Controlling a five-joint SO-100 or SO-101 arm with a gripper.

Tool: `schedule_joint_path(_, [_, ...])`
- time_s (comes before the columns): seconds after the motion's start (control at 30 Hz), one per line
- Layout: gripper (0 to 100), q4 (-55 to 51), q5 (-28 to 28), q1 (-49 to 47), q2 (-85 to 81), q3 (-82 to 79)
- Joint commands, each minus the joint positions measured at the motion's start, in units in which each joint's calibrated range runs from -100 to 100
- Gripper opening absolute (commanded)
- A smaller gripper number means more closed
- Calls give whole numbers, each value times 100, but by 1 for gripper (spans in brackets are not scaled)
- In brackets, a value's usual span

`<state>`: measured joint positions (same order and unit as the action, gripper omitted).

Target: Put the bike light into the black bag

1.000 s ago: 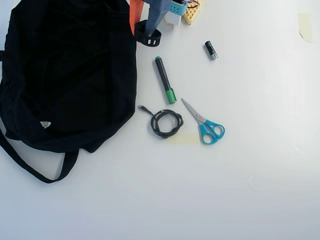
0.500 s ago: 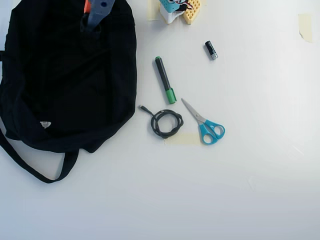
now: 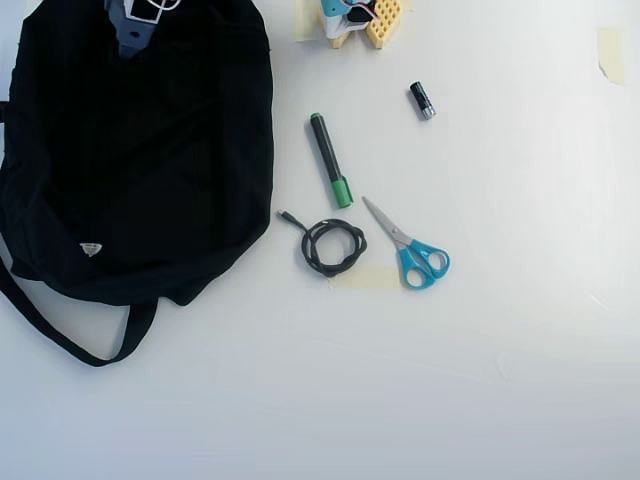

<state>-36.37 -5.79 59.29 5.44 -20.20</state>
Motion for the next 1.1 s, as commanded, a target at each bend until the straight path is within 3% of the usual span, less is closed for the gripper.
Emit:
schedule_joint_path(0.0, [37, -170, -82, -13, -204, 304])
schedule_joint_path(0.07, [41, -498, -77, -110, -602, 304])
schedule_joint_path(0.37, [39, -2642, -87, -1158, -3664, 215])
schedule_joint_path(0.47, [21, -3125, -397, -1846, -4569, 215])
schedule_joint_path(0.53, [2, -3125, -722, -2900, -5025, 215])
schedule_joint_path(0.63, [2, -3392, -1052, -4374, -5324, 241])
schedule_joint_path(0.7, [2, -3521, -1000, -5099, -5689, -163])
schedule_joint_path(0.8, [2, -3710, -302, -5720, -6328, -1007])
schedule_joint_path(0.93, [2, -3702, 427, -5915, -7108, -2005])
schedule_joint_path(1.07, [2, -3676, 521, -5952, -7896, -3155])
